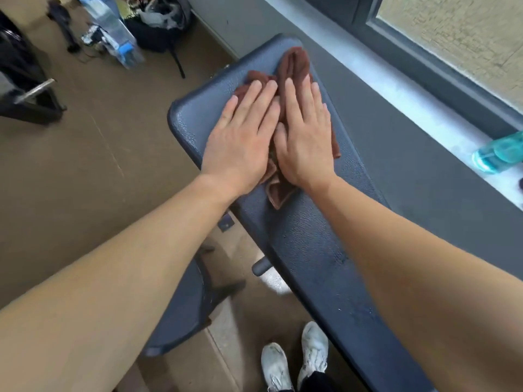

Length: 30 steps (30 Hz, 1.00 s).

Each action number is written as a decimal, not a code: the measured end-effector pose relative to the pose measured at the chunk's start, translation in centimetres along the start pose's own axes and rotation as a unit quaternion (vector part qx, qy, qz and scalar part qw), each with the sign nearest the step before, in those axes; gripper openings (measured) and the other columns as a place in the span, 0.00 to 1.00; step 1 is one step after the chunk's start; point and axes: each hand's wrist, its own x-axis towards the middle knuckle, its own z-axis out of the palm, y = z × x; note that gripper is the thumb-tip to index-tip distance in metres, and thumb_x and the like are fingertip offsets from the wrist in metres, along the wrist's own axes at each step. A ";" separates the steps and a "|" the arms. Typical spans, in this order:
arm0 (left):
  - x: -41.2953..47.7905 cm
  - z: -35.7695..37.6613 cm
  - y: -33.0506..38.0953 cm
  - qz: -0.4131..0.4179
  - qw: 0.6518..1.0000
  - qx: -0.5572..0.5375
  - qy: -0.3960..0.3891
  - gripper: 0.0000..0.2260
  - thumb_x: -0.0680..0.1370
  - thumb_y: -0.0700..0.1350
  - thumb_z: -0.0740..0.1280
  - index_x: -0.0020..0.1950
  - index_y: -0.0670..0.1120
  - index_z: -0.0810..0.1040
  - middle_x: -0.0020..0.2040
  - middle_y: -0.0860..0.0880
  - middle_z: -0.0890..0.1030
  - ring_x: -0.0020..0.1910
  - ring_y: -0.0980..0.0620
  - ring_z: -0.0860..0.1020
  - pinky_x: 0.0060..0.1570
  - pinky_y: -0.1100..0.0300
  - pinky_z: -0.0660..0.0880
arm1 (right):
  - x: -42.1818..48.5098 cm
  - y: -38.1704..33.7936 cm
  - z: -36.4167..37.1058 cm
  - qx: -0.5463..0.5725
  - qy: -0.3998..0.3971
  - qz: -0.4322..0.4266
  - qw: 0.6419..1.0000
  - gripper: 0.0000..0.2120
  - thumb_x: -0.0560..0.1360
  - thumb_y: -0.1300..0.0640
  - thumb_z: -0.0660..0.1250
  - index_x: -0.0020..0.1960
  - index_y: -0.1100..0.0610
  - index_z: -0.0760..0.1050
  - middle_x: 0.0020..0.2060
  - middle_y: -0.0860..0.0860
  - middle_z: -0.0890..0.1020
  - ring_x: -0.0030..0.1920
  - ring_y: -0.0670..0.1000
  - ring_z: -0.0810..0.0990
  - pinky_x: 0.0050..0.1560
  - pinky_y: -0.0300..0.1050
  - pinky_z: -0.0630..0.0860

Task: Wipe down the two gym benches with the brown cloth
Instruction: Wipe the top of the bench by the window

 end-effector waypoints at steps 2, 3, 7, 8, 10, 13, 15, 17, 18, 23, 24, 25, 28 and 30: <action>0.8 0.6 1.5 -0.054 0.998 0.000 0.013 0.23 0.84 0.47 0.51 0.79 0.44 0.59 0.81 0.47 0.56 0.79 0.46 0.53 0.77 0.47 0.51 | 0.7 0.3 -0.2 -0.001 0.009 -0.002 1.000 0.29 0.80 0.52 0.56 0.80 0.53 0.57 0.80 0.56 0.58 0.80 0.58 0.54 0.77 0.58 0.55; 0.4 1.1 2.6 -0.073 0.997 -0.001 0.019 0.23 0.84 0.47 0.49 0.79 0.43 0.57 0.81 0.47 0.54 0.80 0.46 0.52 0.77 0.47 0.51 | -0.2 0.8 -0.2 0.000 0.010 -0.003 1.000 0.29 0.80 0.52 0.56 0.80 0.52 0.57 0.80 0.55 0.58 0.80 0.57 0.53 0.78 0.58 0.53; -4.5 3.8 8.6 -0.027 0.999 -0.020 0.009 0.24 0.85 0.47 0.47 0.80 0.42 0.53 0.81 0.45 0.51 0.80 0.46 0.49 0.78 0.47 0.48 | -8.8 4.4 0.1 0.009 0.022 0.081 0.996 0.30 0.80 0.51 0.55 0.81 0.54 0.54 0.80 0.55 0.55 0.81 0.55 0.50 0.79 0.56 0.50; -6.2 4.4 10.6 -0.001 1.000 -0.027 0.002 0.24 0.85 0.48 0.49 0.80 0.42 0.53 0.81 0.45 0.52 0.80 0.46 0.50 0.77 0.47 0.49 | -11.8 5.5 0.1 0.011 0.020 0.113 0.993 0.30 0.80 0.51 0.54 0.81 0.55 0.53 0.80 0.56 0.55 0.81 0.55 0.50 0.79 0.57 0.50; -9.8 5.6 14.0 0.041 0.998 -0.040 -0.013 0.24 0.85 0.49 0.51 0.80 0.43 0.56 0.81 0.46 0.54 0.80 0.47 0.52 0.77 0.48 0.52 | -17.5 7.1 0.1 0.014 0.002 0.167 0.986 0.30 0.81 0.50 0.51 0.81 0.56 0.50 0.80 0.57 0.53 0.81 0.55 0.48 0.78 0.61 0.51; -13.2 6.0 15.8 0.098 0.992 -0.049 -0.054 0.25 0.82 0.46 0.51 0.80 0.44 0.55 0.81 0.47 0.54 0.80 0.48 0.52 0.77 0.50 0.51 | -21.8 8.5 0.1 -0.005 -0.025 0.167 0.986 0.30 0.83 0.47 0.49 0.81 0.55 0.48 0.81 0.57 0.51 0.81 0.55 0.45 0.78 0.63 0.52; -12.4 5.9 14.5 0.138 0.987 -0.040 -0.071 0.26 0.81 0.45 0.51 0.79 0.42 0.56 0.81 0.46 0.54 0.80 0.47 0.51 0.77 0.50 0.47 | -20.5 9.2 -0.1 -0.012 -0.020 0.118 0.993 0.30 0.83 0.48 0.52 0.81 0.57 0.50 0.80 0.59 0.51 0.81 0.57 0.46 0.78 0.61 0.51; -9.8 5.6 13.4 0.138 0.988 -0.035 -0.058 0.25 0.81 0.45 0.53 0.79 0.42 0.59 0.81 0.45 0.55 0.80 0.46 0.53 0.77 0.49 0.48 | -17.3 9.8 -0.5 -0.009 -0.002 0.084 0.996 0.31 0.82 0.49 0.55 0.80 0.59 0.53 0.80 0.61 0.52 0.80 0.60 0.49 0.78 0.58 0.51; -8.3 5.7 13.4 0.115 0.992 -0.033 -0.042 0.25 0.81 0.45 0.54 0.79 0.42 0.60 0.81 0.46 0.55 0.79 0.47 0.53 0.77 0.49 0.49 | -15.7 10.2 -0.6 -0.005 0.014 0.079 0.997 0.31 0.81 0.50 0.56 0.80 0.60 0.54 0.80 0.61 0.54 0.80 0.60 0.51 0.78 0.57 0.51; -6.2 7.5 18.6 -0.026 0.999 -0.026 0.005 0.24 0.85 0.48 0.50 0.80 0.42 0.56 0.81 0.45 0.54 0.80 0.46 0.52 0.77 0.48 0.49 | -14.9 12.9 -0.7 0.013 0.068 0.113 0.991 0.31 0.79 0.54 0.55 0.79 0.61 0.56 0.78 0.62 0.60 0.78 0.61 0.58 0.78 0.53 0.55; -7.2 8.0 19.9 -0.024 0.999 -0.025 0.001 0.24 0.85 0.49 0.48 0.80 0.41 0.55 0.81 0.45 0.54 0.80 0.46 0.51 0.77 0.48 0.48 | -16.6 13.7 -0.8 0.010 0.061 0.126 0.990 0.31 0.78 0.53 0.54 0.80 0.61 0.55 0.78 0.63 0.60 0.78 0.61 0.57 0.78 0.53 0.54; -8.7 8.5 21.5 -0.013 1.000 -0.021 -0.005 0.24 0.85 0.49 0.48 0.80 0.41 0.53 0.81 0.45 0.53 0.80 0.46 0.51 0.77 0.48 0.47 | -18.7 14.6 -0.8 0.004 0.049 0.136 0.989 0.32 0.78 0.53 0.54 0.80 0.62 0.54 0.78 0.63 0.59 0.79 0.61 0.56 0.79 0.54 0.53; -14.3 9.7 26.4 0.039 0.998 -0.034 -0.040 0.25 0.84 0.47 0.47 0.80 0.41 0.52 0.81 0.45 0.51 0.80 0.46 0.48 0.78 0.48 0.45 | -26.6 17.2 -1.4 -0.019 -0.008 0.154 0.988 0.30 0.82 0.50 0.52 0.81 0.60 0.50 0.80 0.62 0.53 0.80 0.59 0.50 0.78 0.59 0.52; -17.5 9.7 27.9 0.078 0.993 -0.044 -0.078 0.27 0.82 0.47 0.49 0.80 0.41 0.51 0.81 0.45 0.48 0.80 0.46 0.46 0.78 0.49 0.44 | -30.7 17.8 -1.9 -0.029 -0.053 0.153 0.986 0.30 0.83 0.48 0.50 0.81 0.59 0.48 0.80 0.60 0.50 0.81 0.59 0.46 0.77 0.62 0.53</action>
